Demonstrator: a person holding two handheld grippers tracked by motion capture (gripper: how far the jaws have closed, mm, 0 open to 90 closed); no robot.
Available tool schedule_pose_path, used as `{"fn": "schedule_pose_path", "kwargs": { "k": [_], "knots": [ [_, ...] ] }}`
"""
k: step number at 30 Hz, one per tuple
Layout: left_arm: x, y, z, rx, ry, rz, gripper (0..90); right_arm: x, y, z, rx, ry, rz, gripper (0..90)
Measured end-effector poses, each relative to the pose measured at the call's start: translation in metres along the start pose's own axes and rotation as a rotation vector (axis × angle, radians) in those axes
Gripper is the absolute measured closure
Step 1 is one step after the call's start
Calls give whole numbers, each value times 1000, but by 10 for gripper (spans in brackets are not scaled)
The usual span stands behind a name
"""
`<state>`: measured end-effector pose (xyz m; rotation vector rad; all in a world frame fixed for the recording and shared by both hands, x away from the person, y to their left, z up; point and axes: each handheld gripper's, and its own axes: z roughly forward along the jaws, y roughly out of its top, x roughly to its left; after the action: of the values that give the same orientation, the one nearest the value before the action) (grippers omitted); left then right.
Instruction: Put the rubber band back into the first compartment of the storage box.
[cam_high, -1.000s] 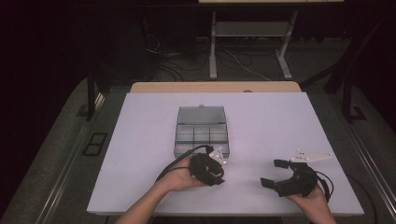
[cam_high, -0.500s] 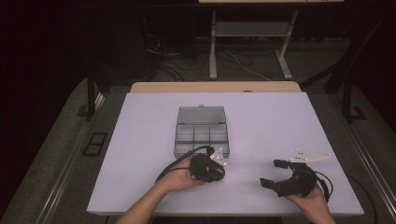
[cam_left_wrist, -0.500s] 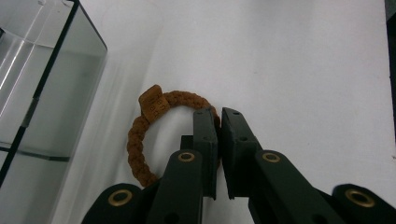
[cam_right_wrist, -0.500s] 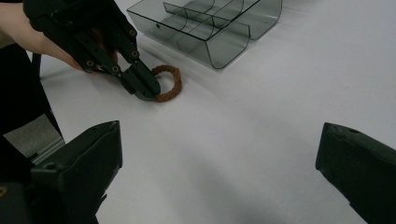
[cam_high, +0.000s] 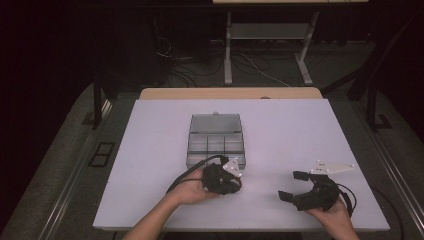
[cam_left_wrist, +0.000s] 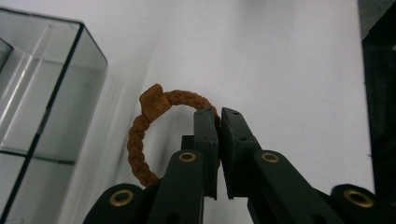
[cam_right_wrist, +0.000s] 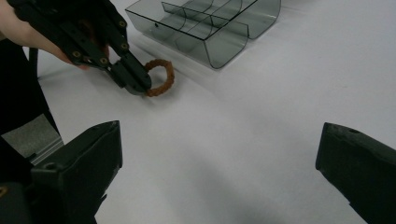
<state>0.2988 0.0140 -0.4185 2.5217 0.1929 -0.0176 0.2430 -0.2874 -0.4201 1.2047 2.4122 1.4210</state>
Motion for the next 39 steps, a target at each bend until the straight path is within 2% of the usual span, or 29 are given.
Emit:
{"fn": "schedule_pose_path", "kwargs": {
  "k": [4,6,11,13,14,15,17,19,20,22,28,39],
  "knots": [
    [-3,4,-3,-13,-3,5,841,-1,0,1,3,-1,3,7],
    [-4,6,-6,-8,1,24,841,-1,0,1,2,-1,5,7],
    [-3,9,-12,-18,-3,27,841,0,0,1,3,0,0,7],
    [-3,10,-16,-41,-11,11,841,-1,0,1,5,0,3,7],
    [-2,11,-18,-33,-12,25,841,-1,0,1,6,0,3,7],
    [-2,12,-19,-44,-12,16,841,-1,0,1,6,0,4,7],
    [-1,13,-23,-36,-9,32,841,-1,0,1,6,0,4,7],
    [-1,15,-25,-47,-6,24,841,-1,0,1,6,1,4,8],
    [1,16,-28,-35,-5,35,841,-1,-1,1,6,1,3,7],
    [1,17,-31,-53,0,23,841,-1,-1,1,6,1,3,7],
    [5,18,-45,-55,20,37,841,-1,0,1,5,2,4,8],
    [11,17,-67,-89,57,19,841,-1,-1,0,4,2,-1,7]
  ]
}}
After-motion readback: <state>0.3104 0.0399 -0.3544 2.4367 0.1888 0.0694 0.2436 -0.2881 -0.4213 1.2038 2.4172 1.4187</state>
